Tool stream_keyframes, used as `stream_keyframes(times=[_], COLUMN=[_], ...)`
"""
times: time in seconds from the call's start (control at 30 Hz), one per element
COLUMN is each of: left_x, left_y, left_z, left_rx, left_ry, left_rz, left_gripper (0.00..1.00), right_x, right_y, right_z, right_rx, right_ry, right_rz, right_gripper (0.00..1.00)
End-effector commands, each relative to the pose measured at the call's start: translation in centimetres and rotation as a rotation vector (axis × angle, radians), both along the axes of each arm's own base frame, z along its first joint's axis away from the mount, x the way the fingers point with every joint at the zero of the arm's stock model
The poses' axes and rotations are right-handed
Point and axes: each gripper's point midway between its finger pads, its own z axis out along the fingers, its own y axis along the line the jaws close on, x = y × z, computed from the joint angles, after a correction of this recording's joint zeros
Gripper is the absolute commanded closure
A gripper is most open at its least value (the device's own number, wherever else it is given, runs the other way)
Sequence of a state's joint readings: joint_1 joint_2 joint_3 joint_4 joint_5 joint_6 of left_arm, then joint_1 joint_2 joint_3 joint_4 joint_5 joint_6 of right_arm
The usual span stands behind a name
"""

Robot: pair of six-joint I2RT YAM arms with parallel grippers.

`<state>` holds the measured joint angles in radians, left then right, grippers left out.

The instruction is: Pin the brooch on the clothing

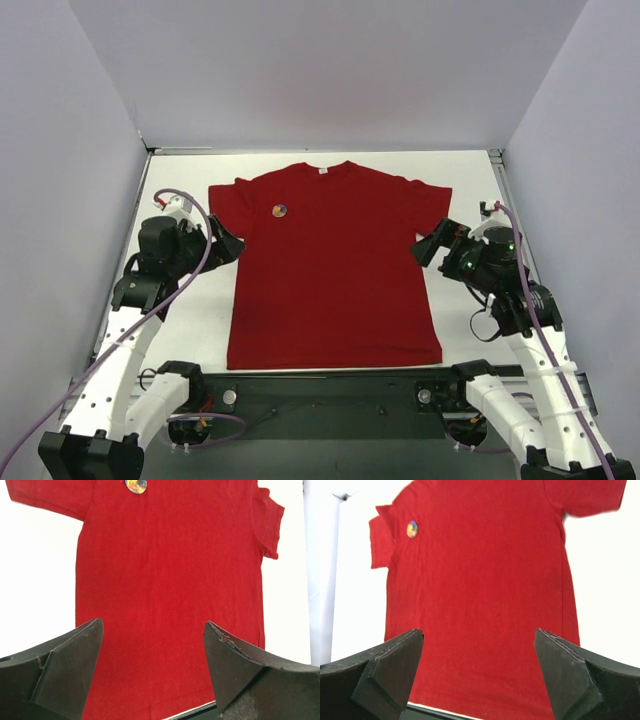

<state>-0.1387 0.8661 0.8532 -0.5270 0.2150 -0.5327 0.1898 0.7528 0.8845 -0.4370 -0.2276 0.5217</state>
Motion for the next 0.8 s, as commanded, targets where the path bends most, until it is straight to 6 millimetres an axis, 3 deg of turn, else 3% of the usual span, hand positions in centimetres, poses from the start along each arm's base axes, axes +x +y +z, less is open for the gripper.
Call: stream_keyframes(times=[0.0,0.33,0.37,0.6,0.77], left_x=[0.5,-0.1,0.0,0.1,0.2], left_y=[0.4,1.6,1.7,2.4,3.4], left_z=[3.4,6.0,6.3,7.3,7.5], left_rx=[0.017,0.058,0.061,0.083,0.109], left_ry=[-0.132,-0.251,-0.268,-0.346,-0.385], left_rz=[0.009,0.049,0.051,0.080,0.129], left_gripper=[0.09,0.09,0.09,0.09,0.09], right_x=[0.3,0.7,0.8,2.2,3.0], right_y=[-0.8,-1.4,-1.5,-1.0,-1.7], right_z=[2.8,4.6,4.0,4.8,3.8], right_rx=[-0.008,-0.005,-0.001,-0.005,-0.075], right_ry=[-0.132,-0.268,-0.267,-0.454,-0.452], right_rz=[-0.033,-0.067,-0.077,-0.040,-0.056], right_gripper=[0.00,0.00,0.00,0.00,0.00])
